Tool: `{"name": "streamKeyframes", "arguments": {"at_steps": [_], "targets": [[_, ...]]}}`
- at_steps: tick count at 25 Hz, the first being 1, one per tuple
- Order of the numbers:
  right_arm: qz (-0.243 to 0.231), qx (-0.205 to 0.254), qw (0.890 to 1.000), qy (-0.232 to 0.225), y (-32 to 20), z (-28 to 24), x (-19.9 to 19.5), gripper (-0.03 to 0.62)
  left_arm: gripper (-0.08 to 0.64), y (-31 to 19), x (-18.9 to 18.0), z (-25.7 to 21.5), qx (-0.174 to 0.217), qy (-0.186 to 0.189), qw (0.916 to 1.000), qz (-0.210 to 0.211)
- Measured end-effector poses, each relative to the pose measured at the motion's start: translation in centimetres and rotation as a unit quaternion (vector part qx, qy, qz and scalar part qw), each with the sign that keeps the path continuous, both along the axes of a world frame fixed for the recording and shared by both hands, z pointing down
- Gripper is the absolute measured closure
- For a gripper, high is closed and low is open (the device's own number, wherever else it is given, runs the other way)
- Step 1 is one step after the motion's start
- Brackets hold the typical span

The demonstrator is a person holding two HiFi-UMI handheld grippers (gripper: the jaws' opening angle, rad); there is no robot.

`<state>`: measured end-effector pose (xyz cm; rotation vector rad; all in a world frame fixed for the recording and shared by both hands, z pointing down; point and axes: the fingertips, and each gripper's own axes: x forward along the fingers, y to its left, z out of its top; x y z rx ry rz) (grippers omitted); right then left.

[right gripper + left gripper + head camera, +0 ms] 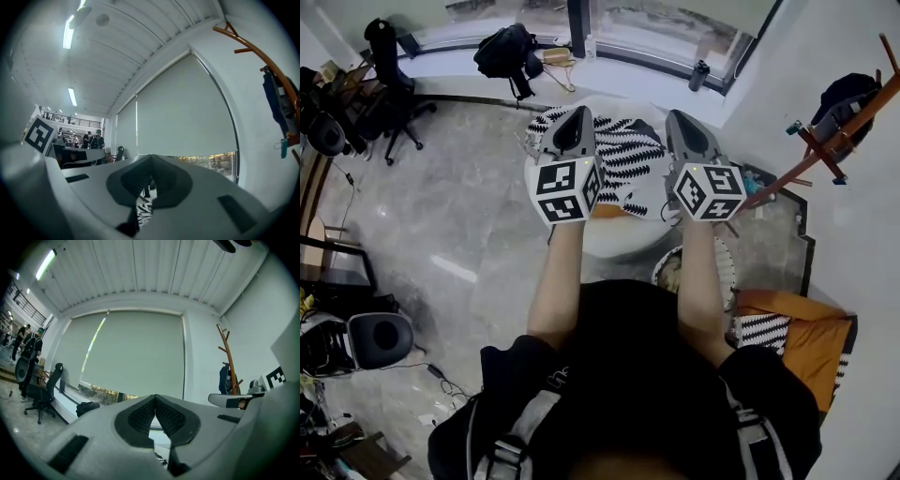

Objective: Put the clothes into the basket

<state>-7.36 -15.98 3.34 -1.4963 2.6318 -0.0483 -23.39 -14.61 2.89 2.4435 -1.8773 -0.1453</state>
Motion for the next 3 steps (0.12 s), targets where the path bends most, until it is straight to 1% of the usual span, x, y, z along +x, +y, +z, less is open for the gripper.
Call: {"name": "streamKeyframes", "arguments": {"at_steps": [3], "targets": [[0.001, 0.001, 1.0, 0.003, -0.32, -0.04, 0.27, 0.581, 0.552, -0.42, 0.26, -0.01, 0.0, 0.002, 1.0, 0.002]]}}
